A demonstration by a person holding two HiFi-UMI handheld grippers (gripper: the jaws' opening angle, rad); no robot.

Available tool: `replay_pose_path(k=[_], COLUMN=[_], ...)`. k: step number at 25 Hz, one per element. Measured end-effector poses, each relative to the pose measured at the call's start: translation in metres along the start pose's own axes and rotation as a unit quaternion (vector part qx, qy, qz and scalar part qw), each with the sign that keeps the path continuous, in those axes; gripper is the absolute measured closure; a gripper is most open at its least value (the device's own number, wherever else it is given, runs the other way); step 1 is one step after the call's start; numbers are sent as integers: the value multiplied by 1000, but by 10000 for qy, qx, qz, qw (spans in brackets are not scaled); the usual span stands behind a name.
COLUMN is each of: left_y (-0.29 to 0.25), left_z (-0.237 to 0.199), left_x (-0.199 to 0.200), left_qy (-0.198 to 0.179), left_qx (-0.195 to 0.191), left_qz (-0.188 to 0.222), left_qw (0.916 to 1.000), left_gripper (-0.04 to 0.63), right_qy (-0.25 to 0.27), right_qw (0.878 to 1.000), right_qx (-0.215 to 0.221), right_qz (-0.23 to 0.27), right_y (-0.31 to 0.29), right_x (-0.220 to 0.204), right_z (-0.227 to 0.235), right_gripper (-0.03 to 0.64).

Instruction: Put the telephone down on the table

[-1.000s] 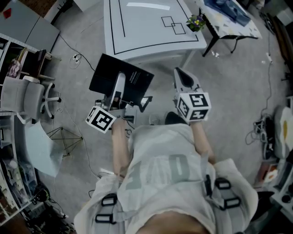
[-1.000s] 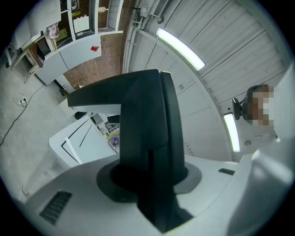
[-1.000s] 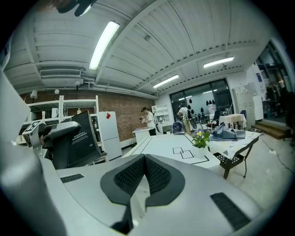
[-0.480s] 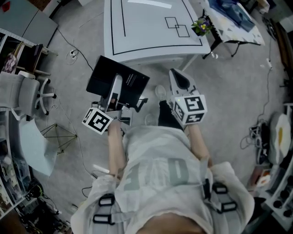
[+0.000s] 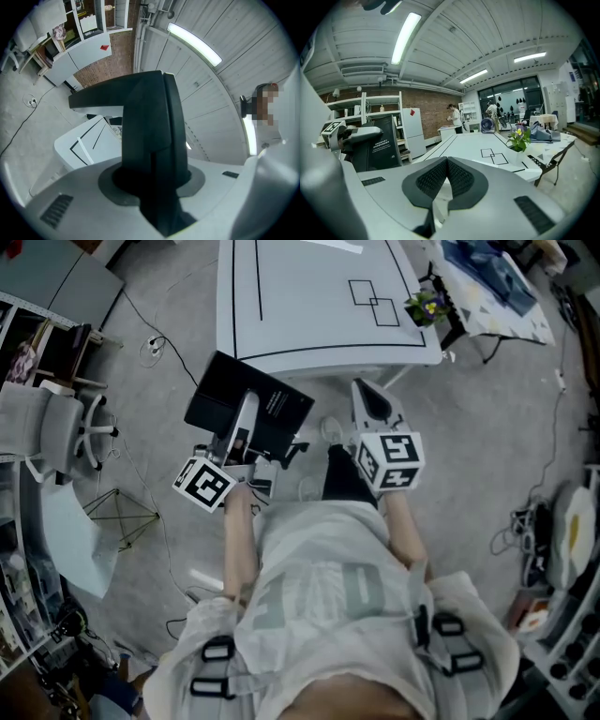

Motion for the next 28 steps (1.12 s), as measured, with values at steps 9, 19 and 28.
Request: replay_pose_path(k=[9, 19, 28], left_y=[-74, -193, -247], left_z=[-19, -28, -19], left_x=[19, 36, 35], left_qy=[-202, -102, -61], left_qx=[99, 166, 159], left_qz=[32, 205, -4], left_qw=[9997, 9996, 9999], left_gripper=[439, 439, 439], right_qy=[34, 175, 41], right_qw=[10000, 9988, 9966], right_qx=[41, 459, 828], right_qz=[34, 29, -3], right_y=[-72, -162, -195], right_x=[15, 61, 75], right_z=[48, 126, 158], right_gripper=[609, 609, 609])
Point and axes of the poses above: the fingertips, and each gripper's own axes: y backward along the fingers, z to its right, x out of its top, the point moved 6 cm from there along y, backward along the fingers, and after that the axes turned 10 degrees about y, right-handed, at the moved point
